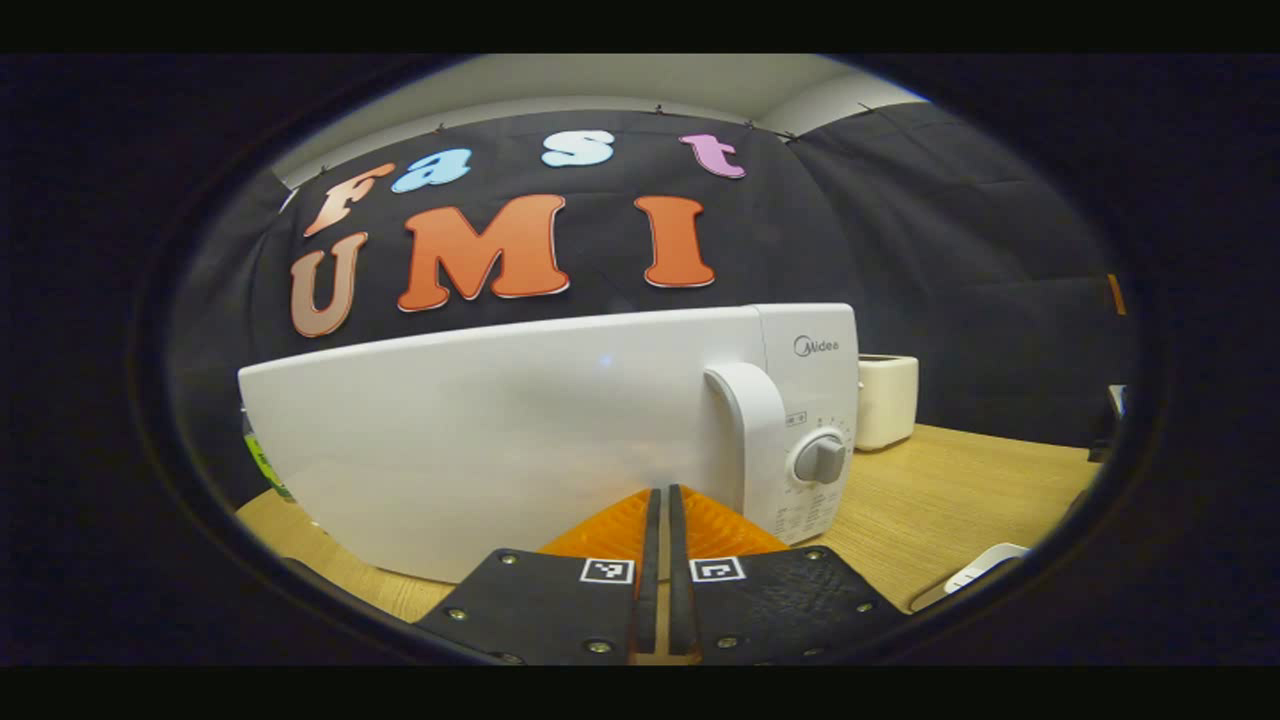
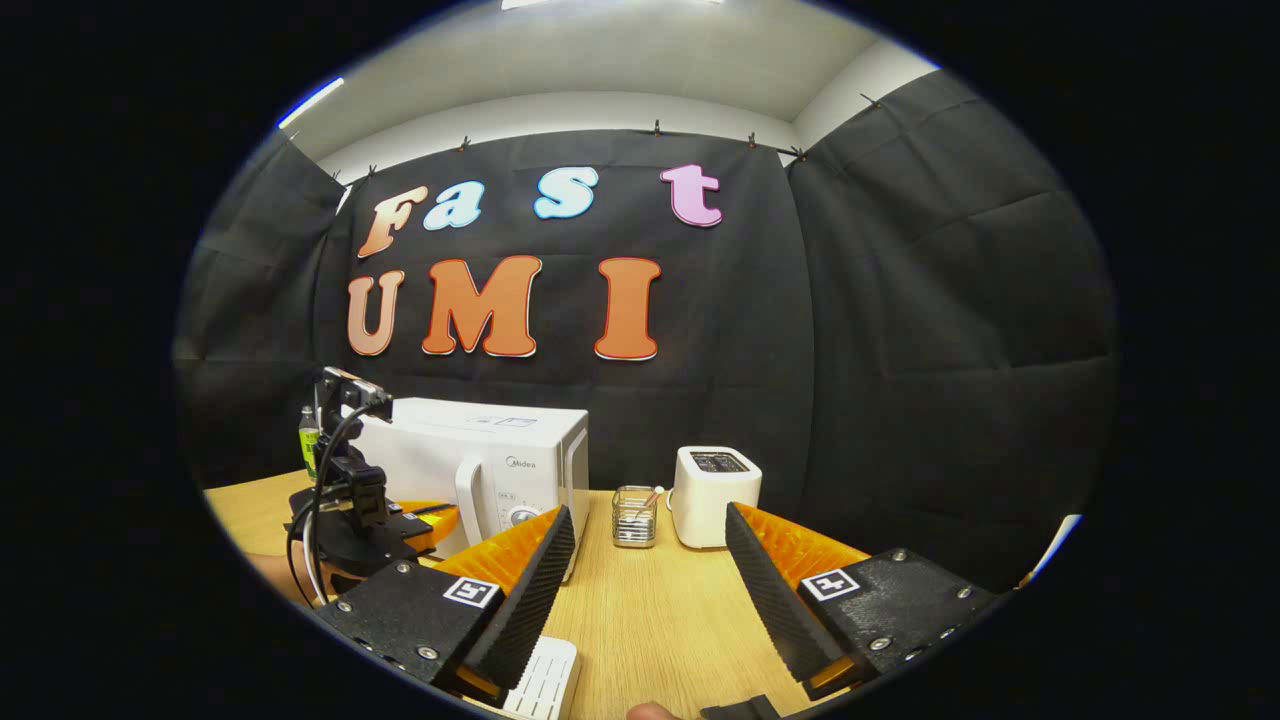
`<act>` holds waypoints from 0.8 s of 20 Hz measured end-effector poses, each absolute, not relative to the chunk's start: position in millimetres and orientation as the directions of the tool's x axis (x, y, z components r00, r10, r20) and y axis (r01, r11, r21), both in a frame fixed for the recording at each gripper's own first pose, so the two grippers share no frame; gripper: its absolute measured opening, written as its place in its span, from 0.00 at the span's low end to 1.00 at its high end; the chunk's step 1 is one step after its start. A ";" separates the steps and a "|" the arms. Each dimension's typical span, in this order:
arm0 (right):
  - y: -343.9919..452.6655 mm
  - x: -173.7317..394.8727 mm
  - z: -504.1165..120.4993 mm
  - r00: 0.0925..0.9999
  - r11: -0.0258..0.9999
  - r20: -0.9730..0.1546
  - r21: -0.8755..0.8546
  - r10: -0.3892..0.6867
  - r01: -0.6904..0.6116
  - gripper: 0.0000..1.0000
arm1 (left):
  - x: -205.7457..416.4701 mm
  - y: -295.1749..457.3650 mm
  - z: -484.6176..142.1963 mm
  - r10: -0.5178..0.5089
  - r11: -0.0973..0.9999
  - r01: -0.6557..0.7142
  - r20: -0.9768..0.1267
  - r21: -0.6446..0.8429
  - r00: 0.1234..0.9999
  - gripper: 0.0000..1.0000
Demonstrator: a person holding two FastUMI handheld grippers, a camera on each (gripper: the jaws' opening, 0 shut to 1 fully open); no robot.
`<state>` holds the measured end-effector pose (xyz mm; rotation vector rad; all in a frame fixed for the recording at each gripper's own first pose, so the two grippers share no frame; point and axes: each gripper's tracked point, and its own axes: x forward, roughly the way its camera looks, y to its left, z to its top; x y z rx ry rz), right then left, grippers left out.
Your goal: Open the microwave oven with the left hand, put the food in, and close the microwave oven.
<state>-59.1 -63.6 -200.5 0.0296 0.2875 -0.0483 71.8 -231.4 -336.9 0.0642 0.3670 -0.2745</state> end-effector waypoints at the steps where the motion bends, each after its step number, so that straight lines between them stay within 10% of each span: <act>1: -64.9 -56.7 -196.0 0.960 0.998 -0.277 0.022 -0.044 0.052 0.94 | 71.2 -226.9 -324.5 -0.255 0.962 0.273 -0.349 0.003 0.902 0.07; 3: -64.7 -51.1 -185.7 0.963 0.998 -0.267 0.023 -0.046 0.054 0.94 | 69.5 -215.1 -297.4 -0.253 0.963 0.268 -0.334 -0.001 0.908 0.20; 4: -64.7 -48.6 -181.3 0.963 0.998 -0.263 0.022 -0.049 0.056 0.94 | 67.6 -207.4 -282.3 -0.254 0.963 0.268 -0.326 -0.001 0.911 0.00; 16: -44.0 -13.9 -90.1 0.987 0.999 -0.163 -0.035 -0.014 0.009 0.94 | 33.6 -67.2 -104.1 -0.122 0.990 0.134 -0.223 0.039 0.967 0.40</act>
